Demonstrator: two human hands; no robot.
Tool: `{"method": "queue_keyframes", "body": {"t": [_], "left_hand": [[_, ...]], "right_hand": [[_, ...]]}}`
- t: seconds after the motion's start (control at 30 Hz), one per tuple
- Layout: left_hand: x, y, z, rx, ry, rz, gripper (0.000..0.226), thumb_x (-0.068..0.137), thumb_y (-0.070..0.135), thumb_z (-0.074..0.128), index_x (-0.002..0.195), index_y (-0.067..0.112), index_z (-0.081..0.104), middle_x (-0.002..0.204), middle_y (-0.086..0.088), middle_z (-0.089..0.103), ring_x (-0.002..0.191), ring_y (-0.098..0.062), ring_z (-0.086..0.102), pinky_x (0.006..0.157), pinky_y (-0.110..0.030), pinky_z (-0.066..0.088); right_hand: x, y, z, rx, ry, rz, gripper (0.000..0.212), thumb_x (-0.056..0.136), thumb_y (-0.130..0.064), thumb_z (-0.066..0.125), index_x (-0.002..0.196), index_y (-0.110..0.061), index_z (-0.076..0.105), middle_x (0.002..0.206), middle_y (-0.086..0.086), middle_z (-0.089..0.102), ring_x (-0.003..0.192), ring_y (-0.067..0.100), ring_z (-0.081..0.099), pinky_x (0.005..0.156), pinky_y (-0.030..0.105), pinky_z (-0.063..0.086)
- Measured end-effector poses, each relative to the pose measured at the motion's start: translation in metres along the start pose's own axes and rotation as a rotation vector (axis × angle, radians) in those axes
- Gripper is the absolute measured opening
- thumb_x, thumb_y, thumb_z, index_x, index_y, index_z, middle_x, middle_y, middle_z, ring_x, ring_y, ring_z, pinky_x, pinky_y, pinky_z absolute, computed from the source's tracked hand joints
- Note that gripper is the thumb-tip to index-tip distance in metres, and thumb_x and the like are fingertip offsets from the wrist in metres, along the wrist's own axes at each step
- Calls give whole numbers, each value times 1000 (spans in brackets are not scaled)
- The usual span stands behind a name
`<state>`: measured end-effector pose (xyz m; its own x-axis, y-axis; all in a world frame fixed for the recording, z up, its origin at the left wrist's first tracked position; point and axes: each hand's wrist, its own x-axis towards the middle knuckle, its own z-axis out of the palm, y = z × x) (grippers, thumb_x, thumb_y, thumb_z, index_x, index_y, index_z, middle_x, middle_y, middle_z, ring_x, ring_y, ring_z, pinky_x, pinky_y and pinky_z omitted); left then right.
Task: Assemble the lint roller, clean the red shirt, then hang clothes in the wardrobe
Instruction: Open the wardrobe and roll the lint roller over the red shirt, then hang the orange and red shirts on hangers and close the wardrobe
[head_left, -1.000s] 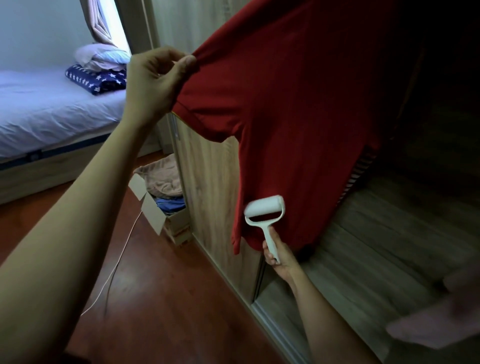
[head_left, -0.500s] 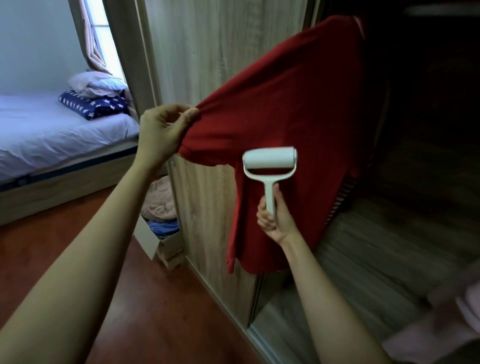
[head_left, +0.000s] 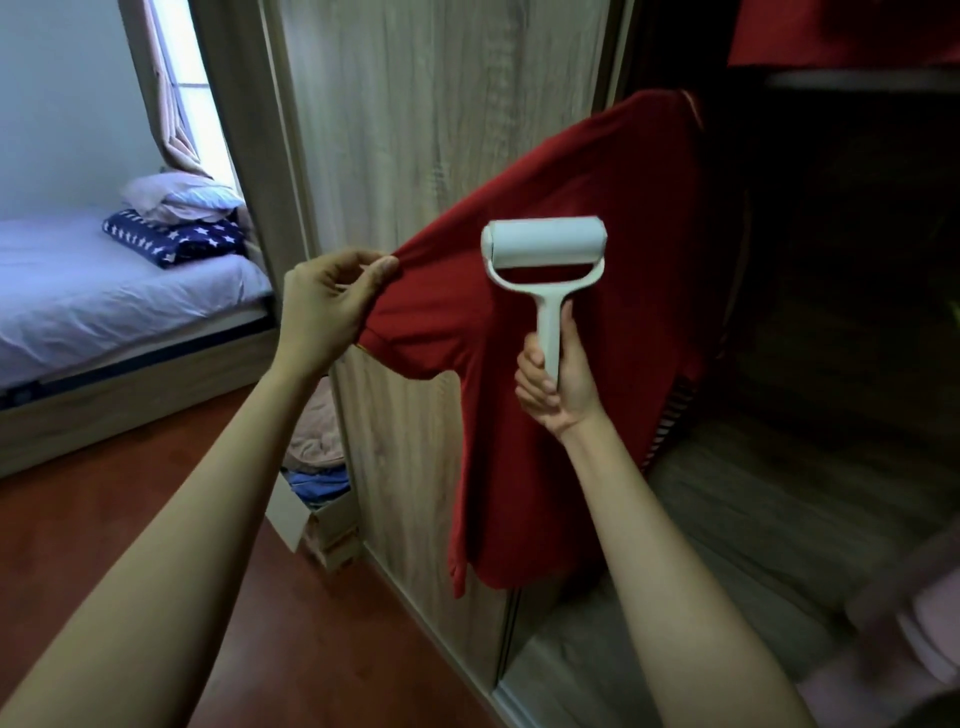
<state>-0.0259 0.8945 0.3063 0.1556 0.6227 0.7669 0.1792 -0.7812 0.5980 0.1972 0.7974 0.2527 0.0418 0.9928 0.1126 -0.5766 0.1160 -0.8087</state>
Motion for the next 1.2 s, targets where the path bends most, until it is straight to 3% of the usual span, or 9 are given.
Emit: {"method": "queue_keyframes", "body": {"t": [0.07, 0.13, 0.3, 0.47, 0.6, 0.7, 0.9, 1.07, 1.2], "left_hand": [[-2, -4, 2, -12, -13, -1, 22, 89, 35, 66, 92, 15, 74, 82, 5, 74, 71, 1, 63, 69, -25, 52], [-8, -5, 7, -50, -29, -11, 20, 89, 36, 67, 93, 18, 74, 84, 1, 74, 73, -5, 66, 70, -29, 54], [-35, 1, 30, -106, -75, -55, 10, 89, 25, 68, 94, 17, 73, 77, 25, 71, 72, 5, 64, 69, -16, 51], [-68, -3, 60, -188, -194, -95, 6, 90, 20, 66, 91, 20, 72, 73, 28, 69, 67, 4, 61, 64, -18, 51], [-86, -11, 84, -303, -319, -158, 9, 90, 22, 64, 89, 18, 72, 62, 13, 69, 51, -2, 60, 51, -21, 51], [-95, -13, 97, -403, -442, -189, 10, 92, 18, 62, 89, 19, 71, 59, 4, 67, 48, -9, 61, 51, -23, 52], [-122, -14, 119, -499, -638, -84, 14, 94, 19, 60, 102, 16, 71, 84, 10, 74, 75, -8, 71, 73, -24, 56], [-177, 13, 139, -485, -869, 147, 19, 94, 21, 61, 110, 20, 69, 106, 9, 70, 94, -1, 63, 83, -18, 48], [-234, 58, 145, -631, -1087, 299, 18, 92, 16, 62, 110, 15, 69, 113, 8, 66, 106, 4, 59, 93, -11, 42]], "right_hand": [[5, -6, 0, 12, -55, -61, 61, 84, -65, 36, 51, -14, 46, 30, -4, 31, 20, 3, 24, 28, 10, 9], [-6, -4, -8, 63, -87, -79, 62, 86, -65, 35, 51, -15, 43, 30, -4, 30, 21, 3, 24, 29, 10, 7], [-48, 22, -39, 71, 38, -100, 64, 90, -64, 31, 51, -14, 42, 31, -4, 31, 22, 3, 24, 31, 13, 5], [-76, 34, -53, 4, 137, -108, 64, 92, -62, 32, 53, -12, 43, 32, -2, 33, 22, 4, 25, 29, 13, 8], [-103, 42, -58, 31, 262, -155, 65, 91, -61, 33, 52, -11, 45, 32, -1, 33, 22, 5, 27, 29, 12, 9], [-129, 47, -60, 27, 385, -211, 65, 90, -62, 32, 51, -12, 45, 32, -1, 32, 21, 5, 26, 30, 13, 7], [-206, 79, -61, 39, 671, -332, 65, 90, -63, 32, 51, -12, 45, 32, -1, 31, 22, 6, 24, 30, 13, 10], [-291, 123, -40, 57, 968, -424, 64, 85, -65, 35, 50, -13, 44, 31, 0, 31, 20, 6, 24, 26, 9, 17], [-369, 163, -4, 95, 1226, -520, 65, 88, -65, 32, 50, -13, 42, 31, 0, 28, 21, 7, 21, 26, 10, 12]]}}
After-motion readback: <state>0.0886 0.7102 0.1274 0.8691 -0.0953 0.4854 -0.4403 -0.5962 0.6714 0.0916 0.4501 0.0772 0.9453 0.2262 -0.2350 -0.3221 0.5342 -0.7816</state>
